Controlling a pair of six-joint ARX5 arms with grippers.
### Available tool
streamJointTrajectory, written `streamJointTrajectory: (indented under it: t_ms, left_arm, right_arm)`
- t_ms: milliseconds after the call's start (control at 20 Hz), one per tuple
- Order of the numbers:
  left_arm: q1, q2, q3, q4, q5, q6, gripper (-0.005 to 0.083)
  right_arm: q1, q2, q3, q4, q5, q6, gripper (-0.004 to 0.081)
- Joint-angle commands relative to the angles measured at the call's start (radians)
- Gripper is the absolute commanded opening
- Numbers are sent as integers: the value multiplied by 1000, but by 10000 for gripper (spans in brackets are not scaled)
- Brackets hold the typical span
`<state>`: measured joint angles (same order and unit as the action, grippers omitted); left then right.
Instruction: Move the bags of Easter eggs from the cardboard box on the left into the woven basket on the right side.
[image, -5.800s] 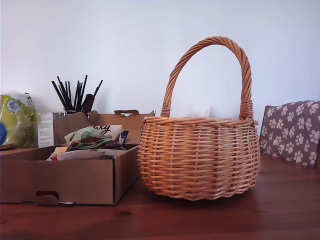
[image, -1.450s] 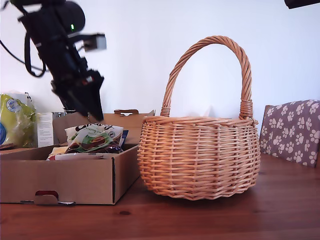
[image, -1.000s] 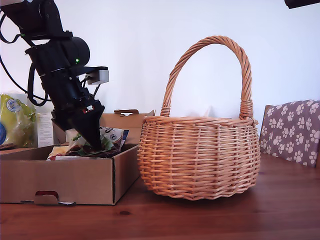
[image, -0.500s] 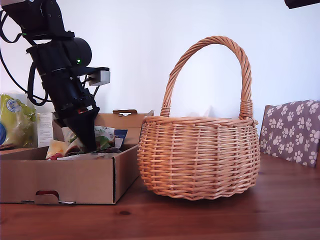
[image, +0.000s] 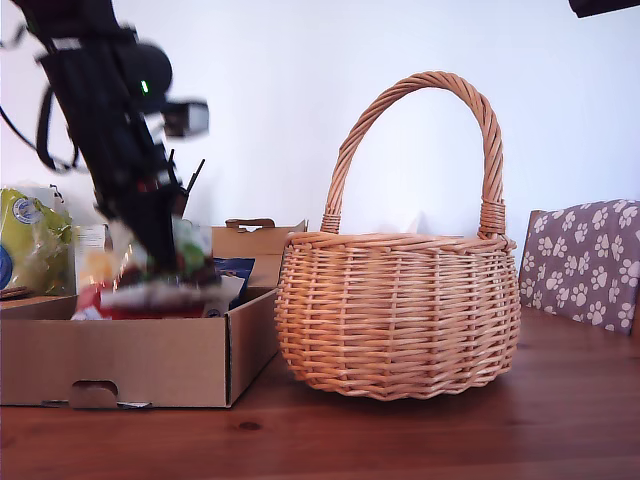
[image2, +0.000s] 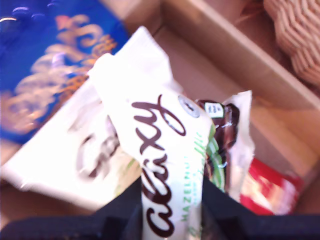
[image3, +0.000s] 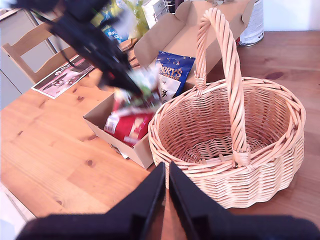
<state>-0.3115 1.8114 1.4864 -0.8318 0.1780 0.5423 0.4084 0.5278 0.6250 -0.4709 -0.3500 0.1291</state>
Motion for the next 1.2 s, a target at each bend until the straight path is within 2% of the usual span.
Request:
streamJointTrajectory:
  t_ms: [0, 350, 700, 850, 1150]
  left_arm:
    - [-4, -107, -8, 12, 1, 7, 85]
    - [-31, -319, -8, 45, 76, -51, 85]
    - [-44, -343, -8, 113, 70, -91, 85]
    - [-53, -344, -8, 137, 112, -109, 85]
    - [-188, -344, -8, 253, 174, -158, 85]
  right_arm:
    - [4, 0, 11, 8, 1, -7, -13]
    - [4, 0, 11, 9, 1, -7, -13]
    - [4, 0, 11, 8, 1, -7, -13]
    - [4, 0, 11, 8, 1, -7, -13]
    - [4, 0, 11, 8, 1, -7, -13]
